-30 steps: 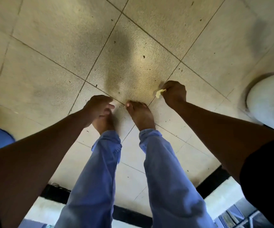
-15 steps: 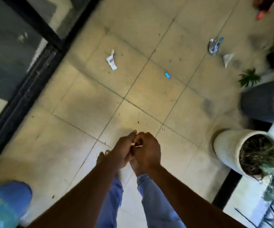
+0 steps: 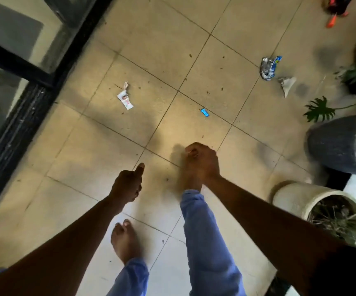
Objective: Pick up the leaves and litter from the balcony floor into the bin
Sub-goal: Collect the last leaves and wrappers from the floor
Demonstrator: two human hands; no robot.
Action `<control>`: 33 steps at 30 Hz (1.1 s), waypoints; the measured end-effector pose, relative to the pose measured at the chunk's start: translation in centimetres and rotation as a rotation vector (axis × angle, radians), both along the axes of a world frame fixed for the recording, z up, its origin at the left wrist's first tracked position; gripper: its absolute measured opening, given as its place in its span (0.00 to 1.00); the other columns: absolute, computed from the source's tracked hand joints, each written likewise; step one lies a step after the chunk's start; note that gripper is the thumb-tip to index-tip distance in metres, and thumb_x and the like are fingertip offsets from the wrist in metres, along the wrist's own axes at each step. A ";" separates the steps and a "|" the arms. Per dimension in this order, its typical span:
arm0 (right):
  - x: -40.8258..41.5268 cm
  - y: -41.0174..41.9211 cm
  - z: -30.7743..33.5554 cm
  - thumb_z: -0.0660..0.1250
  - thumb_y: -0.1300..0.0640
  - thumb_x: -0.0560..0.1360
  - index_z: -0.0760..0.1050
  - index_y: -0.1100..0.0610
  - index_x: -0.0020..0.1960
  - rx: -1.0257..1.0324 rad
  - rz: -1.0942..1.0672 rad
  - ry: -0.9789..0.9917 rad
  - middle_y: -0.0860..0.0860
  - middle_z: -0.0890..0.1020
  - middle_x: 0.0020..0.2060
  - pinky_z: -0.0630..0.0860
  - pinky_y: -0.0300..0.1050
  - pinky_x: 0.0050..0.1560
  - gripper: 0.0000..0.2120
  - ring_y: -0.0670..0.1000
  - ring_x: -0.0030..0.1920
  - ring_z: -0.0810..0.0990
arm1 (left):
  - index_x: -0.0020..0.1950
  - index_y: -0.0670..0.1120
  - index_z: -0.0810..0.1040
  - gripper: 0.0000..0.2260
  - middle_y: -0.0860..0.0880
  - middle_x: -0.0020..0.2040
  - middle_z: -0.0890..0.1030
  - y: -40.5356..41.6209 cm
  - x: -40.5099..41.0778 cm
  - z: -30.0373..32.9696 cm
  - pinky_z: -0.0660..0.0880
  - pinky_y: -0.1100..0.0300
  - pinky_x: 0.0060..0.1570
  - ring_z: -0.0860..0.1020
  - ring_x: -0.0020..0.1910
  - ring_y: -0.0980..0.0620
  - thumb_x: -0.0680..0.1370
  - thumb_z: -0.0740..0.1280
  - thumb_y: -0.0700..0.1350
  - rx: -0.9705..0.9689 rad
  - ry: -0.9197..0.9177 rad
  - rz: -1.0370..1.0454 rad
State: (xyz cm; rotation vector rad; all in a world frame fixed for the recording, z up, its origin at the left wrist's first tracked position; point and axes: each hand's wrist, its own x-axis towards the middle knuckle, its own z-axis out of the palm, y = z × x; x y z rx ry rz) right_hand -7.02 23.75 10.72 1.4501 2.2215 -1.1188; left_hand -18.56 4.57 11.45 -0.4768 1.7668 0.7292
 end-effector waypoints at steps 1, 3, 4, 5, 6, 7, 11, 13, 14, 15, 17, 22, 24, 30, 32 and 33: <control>-0.6 2.3 -1.6 0.65 0.56 0.76 0.82 0.50 0.48 0.033 -0.015 -0.001 0.48 0.86 0.46 0.80 0.47 0.51 0.07 0.53 0.48 0.84 | 0.27 0.50 0.62 0.26 0.53 0.21 0.64 0.9 -0.4 -1.4 0.56 0.68 0.24 0.60 0.17 0.54 0.80 0.64 0.62 0.006 -0.011 -0.001; -1.3 7.3 -6.0 0.67 0.50 0.78 0.81 0.51 0.51 0.129 -0.001 -0.031 0.51 0.86 0.49 0.78 0.46 0.52 0.07 0.56 0.51 0.84 | 0.26 0.52 0.60 0.28 0.53 0.23 0.60 2.9 -0.6 -4.7 0.52 0.67 0.26 0.57 0.19 0.55 0.79 0.64 0.64 0.032 -0.073 0.003; -1.7 9.6 -8.1 0.67 0.48 0.78 0.81 0.51 0.53 0.159 0.029 -0.044 0.52 0.86 0.50 0.77 0.45 0.53 0.09 0.56 0.52 0.83 | 0.26 0.52 0.59 0.28 0.53 0.24 0.59 3.9 -0.7 -5.9 0.51 0.66 0.28 0.55 0.20 0.55 0.79 0.64 0.64 0.051 -0.102 -0.001; -2.0 11.9 -10.7 0.68 0.48 0.79 0.81 0.52 0.55 0.183 0.070 -0.060 0.53 0.85 0.51 0.76 0.46 0.54 0.10 0.56 0.54 0.83 | 0.25 0.52 0.59 0.29 0.54 0.24 0.58 5.0 -0.6 -7.9 0.50 0.66 0.28 0.55 0.21 0.55 0.79 0.63 0.64 0.065 -0.132 0.004; -2.3 14.0 -12.8 0.68 0.48 0.79 0.80 0.53 0.58 0.214 0.110 -0.075 0.54 0.84 0.52 0.76 0.47 0.55 0.11 0.57 0.55 0.82 | 0.24 0.51 0.60 0.29 0.53 0.24 0.59 5.8 -0.6 -9.6 0.50 0.66 0.29 0.56 0.20 0.55 0.80 0.63 0.63 0.066 -0.149 0.010; -2.5 15.9 -15.2 0.68 0.49 0.79 0.79 0.53 0.59 0.237 0.145 -0.098 0.56 0.83 0.53 0.76 0.48 0.56 0.12 0.58 0.56 0.81 | 0.24 0.51 0.61 0.29 0.53 0.23 0.60 6.6 -0.5 -11.5 0.51 0.66 0.28 0.57 0.20 0.55 0.81 0.63 0.61 0.056 -0.154 0.012; -4.1 19.8 -20.5 0.69 0.52 0.77 0.78 0.55 0.62 0.267 0.247 -0.117 0.57 0.81 0.55 0.77 0.50 0.54 0.15 0.59 0.56 0.80 | 0.27 0.50 0.64 0.26 0.53 0.23 0.63 8.7 -0.1 -16.0 0.55 0.68 0.26 0.60 0.19 0.55 0.83 0.62 0.59 0.053 -0.141 -0.095; -4.6 20.1 -22.3 0.70 0.51 0.77 0.76 0.56 0.63 0.275 0.378 -0.113 0.59 0.80 0.55 0.78 0.51 0.54 0.16 0.60 0.55 0.80 | 0.29 0.49 0.66 0.25 0.52 0.23 0.65 9.4 -0.1 -17.2 0.56 0.68 0.26 0.61 0.20 0.55 0.83 0.62 0.57 0.063 -0.152 -0.135; -4.7 20.1 -22.8 0.70 0.52 0.77 0.75 0.57 0.63 0.287 0.415 -0.099 0.59 0.79 0.56 0.78 0.52 0.53 0.16 0.61 0.55 0.80 | 0.30 0.48 0.68 0.24 0.52 0.23 0.65 9.7 -0.1 -17.6 0.57 0.69 0.25 0.61 0.19 0.55 0.83 0.62 0.57 0.067 -0.159 -0.141; -4.9 20.1 -23.3 0.69 0.54 0.77 0.75 0.57 0.62 0.297 0.432 -0.083 0.59 0.79 0.56 0.78 0.52 0.52 0.16 0.61 0.54 0.80 | 0.31 0.47 0.69 0.23 0.52 0.24 0.66 9.9 0.0 -18.0 0.57 0.69 0.25 0.62 0.20 0.55 0.83 0.62 0.57 0.072 -0.166 -0.128; -5.1 20.1 -23.9 0.68 0.58 0.77 0.77 0.58 0.60 0.311 0.479 -0.076 0.60 0.79 0.54 0.78 0.52 0.51 0.12 0.62 0.53 0.80 | 0.32 0.48 0.71 0.22 0.52 0.25 0.66 10.3 0.0 -18.4 0.57 0.69 0.24 0.62 0.20 0.56 0.82 0.63 0.59 0.072 -0.177 -0.063; -6.7 18.3 -22.5 0.67 0.58 0.75 0.83 0.54 0.45 0.139 0.289 -0.128 0.52 0.85 0.45 0.80 0.47 0.48 0.05 0.55 0.48 0.83 | 0.35 0.50 0.70 0.20 0.55 0.25 0.64 12.1 -1.0 -17.4 0.55 0.67 0.22 0.60 0.22 0.56 0.82 0.63 0.60 0.097 -0.242 0.278; -8.0 16.0 -20.8 0.72 0.57 0.72 0.84 0.52 0.41 -0.056 0.071 -0.073 0.48 0.86 0.40 0.82 0.46 0.48 0.03 0.50 0.45 0.85 | 0.36 0.49 0.70 0.20 0.54 0.26 0.63 13.4 -2.2 -16.4 0.58 0.64 0.26 0.60 0.24 0.55 0.82 0.62 0.60 0.127 -0.277 0.461; -13.1 6.7 -11.6 0.76 0.55 0.62 0.84 0.53 0.38 -0.519 -0.316 0.122 0.51 0.86 0.35 0.83 0.51 0.43 0.05 0.51 0.37 0.85 | 0.45 0.49 0.77 0.20 0.52 0.32 0.73 17.3 -7.1 -11.7 0.70 0.57 0.45 0.73 0.35 0.53 0.77 0.64 0.67 0.199 -0.190 0.763; -14.7 4.1 -8.4 0.76 0.56 0.68 0.86 0.52 0.43 -0.473 -0.427 0.085 0.49 0.87 0.38 0.84 0.51 0.49 0.04 0.51 0.42 0.86 | 0.45 0.46 0.77 0.20 0.49 0.33 0.74 18.1 -8.7 -10.0 0.73 0.58 0.42 0.76 0.35 0.51 0.78 0.65 0.64 0.267 -0.202 0.880; -15.5 3.3 -7.0 0.74 0.57 0.72 0.87 0.51 0.46 -0.431 -0.414 0.068 0.49 0.88 0.41 0.84 0.51 0.52 0.05 0.50 0.45 0.86 | 0.43 0.45 0.77 0.20 0.49 0.32 0.72 18.3 -9.3 -9.4 0.73 0.59 0.39 0.75 0.32 0.51 0.80 0.64 0.62 0.282 -0.193 0.902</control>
